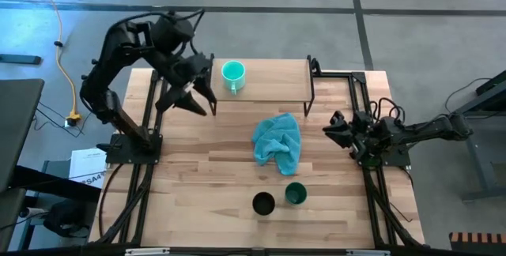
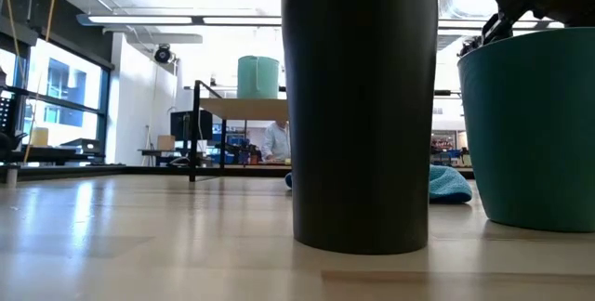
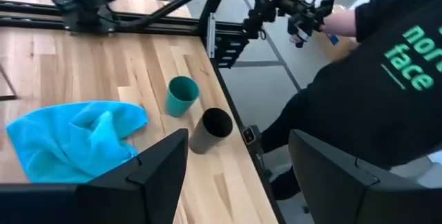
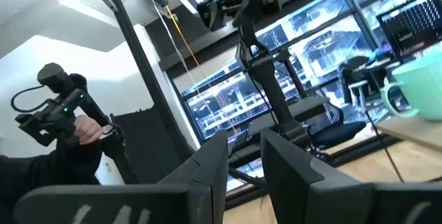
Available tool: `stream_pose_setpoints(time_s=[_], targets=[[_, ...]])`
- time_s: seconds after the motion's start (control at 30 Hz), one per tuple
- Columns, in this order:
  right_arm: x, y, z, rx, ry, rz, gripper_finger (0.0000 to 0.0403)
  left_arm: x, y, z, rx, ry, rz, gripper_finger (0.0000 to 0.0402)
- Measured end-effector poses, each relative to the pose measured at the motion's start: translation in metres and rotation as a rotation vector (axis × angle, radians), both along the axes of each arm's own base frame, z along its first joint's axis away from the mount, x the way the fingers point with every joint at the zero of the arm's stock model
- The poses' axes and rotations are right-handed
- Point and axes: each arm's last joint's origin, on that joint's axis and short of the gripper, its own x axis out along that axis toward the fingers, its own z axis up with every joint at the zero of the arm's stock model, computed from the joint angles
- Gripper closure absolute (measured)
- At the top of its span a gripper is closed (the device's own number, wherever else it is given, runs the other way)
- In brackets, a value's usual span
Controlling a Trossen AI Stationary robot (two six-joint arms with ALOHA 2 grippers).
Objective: Stack small to large cups/mugs on shelf
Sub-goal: Put the green cup on the shelf
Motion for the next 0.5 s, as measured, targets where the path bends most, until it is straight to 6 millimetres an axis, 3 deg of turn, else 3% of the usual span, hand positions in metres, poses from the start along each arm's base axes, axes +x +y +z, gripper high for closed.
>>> stream_pose_setpoints(time_s=[0.27, 0.4, 0.5], targets=[[-0.001, 0.0, 0.003, -0.023, -0.033, -0.011, 0.0324, 0.009, -0.025, -0.002, -0.021, 0.017, -0.107, 0.0163], [-0.001, 0.001, 0.003, -0.029, -0.034, 0.01, 0.0324, 0.018, -0.033, -0.018, -0.056, 0.099, -0.14, 0.0163], [-0.001, 0.001, 0.003, -0.039, -0.036, 0.031, 0.0324, 0.012, -0.034, -0.03, -0.084, 0.168, -0.113, 0.0163]])
